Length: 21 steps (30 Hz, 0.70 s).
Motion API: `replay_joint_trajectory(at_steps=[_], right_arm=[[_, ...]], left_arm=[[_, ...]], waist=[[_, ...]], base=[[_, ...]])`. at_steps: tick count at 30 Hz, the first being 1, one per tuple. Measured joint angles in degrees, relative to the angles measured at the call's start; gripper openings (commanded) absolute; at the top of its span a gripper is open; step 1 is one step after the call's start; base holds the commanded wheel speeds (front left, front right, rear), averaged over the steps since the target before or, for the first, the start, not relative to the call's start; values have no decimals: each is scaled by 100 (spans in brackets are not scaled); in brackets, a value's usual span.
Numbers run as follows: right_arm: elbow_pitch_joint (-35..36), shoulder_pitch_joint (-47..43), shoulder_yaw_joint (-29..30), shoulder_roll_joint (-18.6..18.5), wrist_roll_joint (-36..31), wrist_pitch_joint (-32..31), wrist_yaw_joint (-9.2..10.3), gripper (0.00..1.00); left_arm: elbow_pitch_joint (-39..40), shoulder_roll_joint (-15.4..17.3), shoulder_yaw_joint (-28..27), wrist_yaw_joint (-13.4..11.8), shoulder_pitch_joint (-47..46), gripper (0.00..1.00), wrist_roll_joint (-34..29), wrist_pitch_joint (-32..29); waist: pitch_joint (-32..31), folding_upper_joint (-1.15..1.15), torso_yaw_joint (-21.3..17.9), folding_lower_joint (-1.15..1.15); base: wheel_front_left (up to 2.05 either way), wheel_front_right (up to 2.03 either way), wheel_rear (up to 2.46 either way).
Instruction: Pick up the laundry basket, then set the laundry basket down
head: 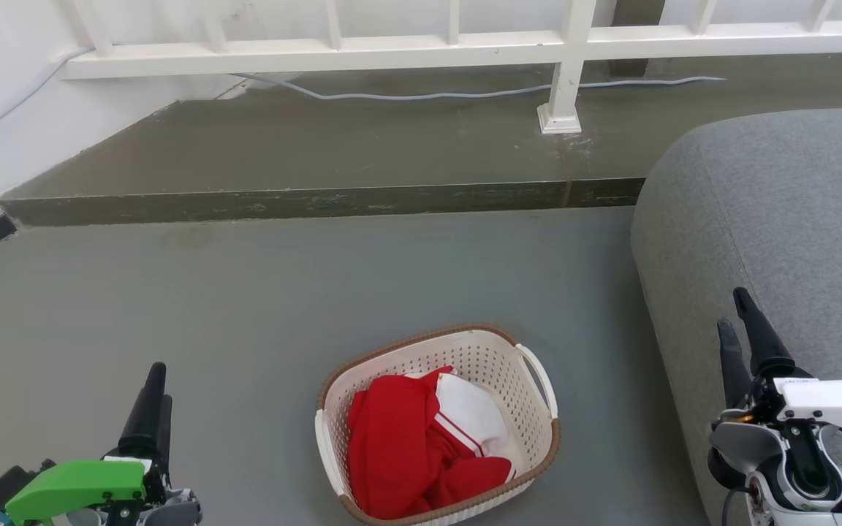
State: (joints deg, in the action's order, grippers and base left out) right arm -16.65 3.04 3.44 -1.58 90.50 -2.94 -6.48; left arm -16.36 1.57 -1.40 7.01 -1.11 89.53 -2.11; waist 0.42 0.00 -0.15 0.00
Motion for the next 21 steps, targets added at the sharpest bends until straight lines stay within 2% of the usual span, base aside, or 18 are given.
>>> replay_joint_trajectory(at_steps=[12,21], right_arm=[[121,53,-399,-178,-581,277,0,100],[125,138,-682,-332,-1199,472,-3,100]], left_arm=[[46,146,226,0,-4,100,-686,243],[55,282,371,1,-11,100,-1492,422]], waist=[[10,0,-11,0],[19,0,-16,0]], base=[[0,0,0],[0,0,0]])
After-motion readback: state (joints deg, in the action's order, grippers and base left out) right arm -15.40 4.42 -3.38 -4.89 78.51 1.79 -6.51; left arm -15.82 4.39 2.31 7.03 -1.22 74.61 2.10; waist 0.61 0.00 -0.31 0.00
